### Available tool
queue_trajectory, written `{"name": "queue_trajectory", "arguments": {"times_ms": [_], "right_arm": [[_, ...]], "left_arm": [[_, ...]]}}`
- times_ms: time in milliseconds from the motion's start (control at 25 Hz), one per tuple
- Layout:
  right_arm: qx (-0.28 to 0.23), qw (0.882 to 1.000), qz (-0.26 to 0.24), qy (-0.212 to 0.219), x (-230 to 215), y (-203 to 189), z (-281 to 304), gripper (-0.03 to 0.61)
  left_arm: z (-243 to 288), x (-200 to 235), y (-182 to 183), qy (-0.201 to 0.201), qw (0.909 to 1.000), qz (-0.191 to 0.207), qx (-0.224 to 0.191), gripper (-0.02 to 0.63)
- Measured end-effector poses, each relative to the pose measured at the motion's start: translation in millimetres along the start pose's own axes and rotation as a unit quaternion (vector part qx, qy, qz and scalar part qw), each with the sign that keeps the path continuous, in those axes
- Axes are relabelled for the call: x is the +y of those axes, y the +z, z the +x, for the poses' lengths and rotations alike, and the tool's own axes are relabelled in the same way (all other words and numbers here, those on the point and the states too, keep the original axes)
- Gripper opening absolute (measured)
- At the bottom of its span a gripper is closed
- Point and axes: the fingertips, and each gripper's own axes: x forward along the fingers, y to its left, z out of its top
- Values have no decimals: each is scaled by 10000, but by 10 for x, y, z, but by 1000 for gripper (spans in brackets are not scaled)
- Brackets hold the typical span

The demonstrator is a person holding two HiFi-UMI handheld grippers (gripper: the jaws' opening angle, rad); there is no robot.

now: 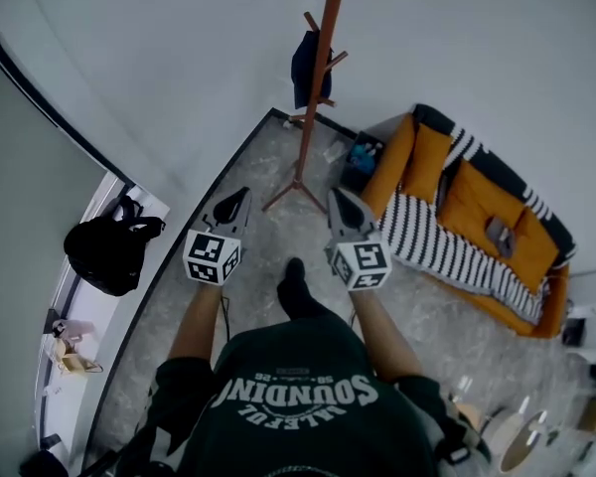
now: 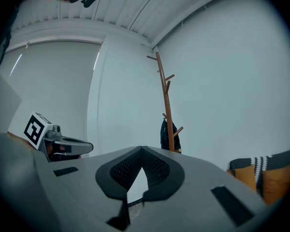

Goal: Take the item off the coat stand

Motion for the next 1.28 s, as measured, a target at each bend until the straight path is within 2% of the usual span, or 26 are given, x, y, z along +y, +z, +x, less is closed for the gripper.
{"name": "queue_trajectory", "arguments": {"times_ms": [200,400,760,960,1280], "right_arm": [[-42,9995,-302,68,-326,249,604,0],[-121,9996,-239,72,-672,420,1104,0],[-112,9993,-299,177,-956,540,1715,0],[-62,9994,-322,62,-1041,552,1934,0],[-133,9989,-271,-367,-1171,606,2327,0]], "left_arm": [[632,330,225,-38,9999,90,71,2],[1188,585,444,-48,9999,138,50,2],[1796,816,551,-163,9998,59,8,2],[2053,1010,605,-274,9996,25,-48,2],[2516,1277,664,-807,9966,136,-69,2]]}}
